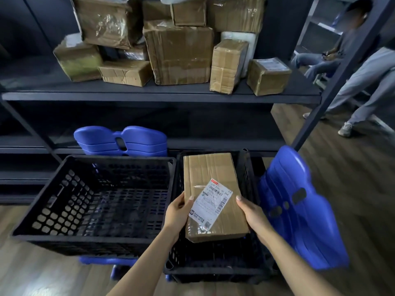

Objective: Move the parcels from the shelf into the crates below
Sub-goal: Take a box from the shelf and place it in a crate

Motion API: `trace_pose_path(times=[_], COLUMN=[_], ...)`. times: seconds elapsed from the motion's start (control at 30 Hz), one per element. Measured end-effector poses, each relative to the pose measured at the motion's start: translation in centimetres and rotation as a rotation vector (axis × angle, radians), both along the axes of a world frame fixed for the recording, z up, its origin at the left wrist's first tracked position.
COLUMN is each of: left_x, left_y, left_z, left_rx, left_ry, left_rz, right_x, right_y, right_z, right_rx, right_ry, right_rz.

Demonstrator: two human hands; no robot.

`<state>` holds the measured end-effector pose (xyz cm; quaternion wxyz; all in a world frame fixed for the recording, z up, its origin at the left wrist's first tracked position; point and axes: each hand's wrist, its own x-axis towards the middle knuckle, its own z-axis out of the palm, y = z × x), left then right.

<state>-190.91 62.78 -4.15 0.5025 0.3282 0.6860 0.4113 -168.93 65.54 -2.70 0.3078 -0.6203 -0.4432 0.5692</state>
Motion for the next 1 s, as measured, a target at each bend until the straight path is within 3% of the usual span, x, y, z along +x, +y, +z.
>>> trace_pose_path(times=[0.17,0.3,0.47,0.63,0.77,1.0], left_x=[0.8,1.4,1.6,1.6,1.2,1.0], left_y=[1.0,2.3,4.8,7.7,9.4,10.8], left_z=[-2.7,-4.7,-9.0,-13.1,-15.8,-19.0], left_rx=[-0.056,-0.088,-0.087,-0.133,-0.172,-0.203], left_ry=[0.187,0.209,0.381,0.426,0.447,0.670], left_rz=[0.049,0.109,0.023,-0.025,-0.012,-0.152], right_x=[-0.3,-0.8,-1.4,-2.8,-3.8,-4.4], right_y=[0.4,1.4,4.3,7.5,9.6,11.5], right_z=[-3.7,-6.6,-11.3,-15.4,-18.5,-23.8], right_rx=[0.018,0.008,0.006,0.016,0.035,0.076], right_ry=[-0.076,-0.133,-0.202,-0.222,-0.307,-0.420], right_rz=[0.013,0.022,0.020,0.009,0.080,0.188])
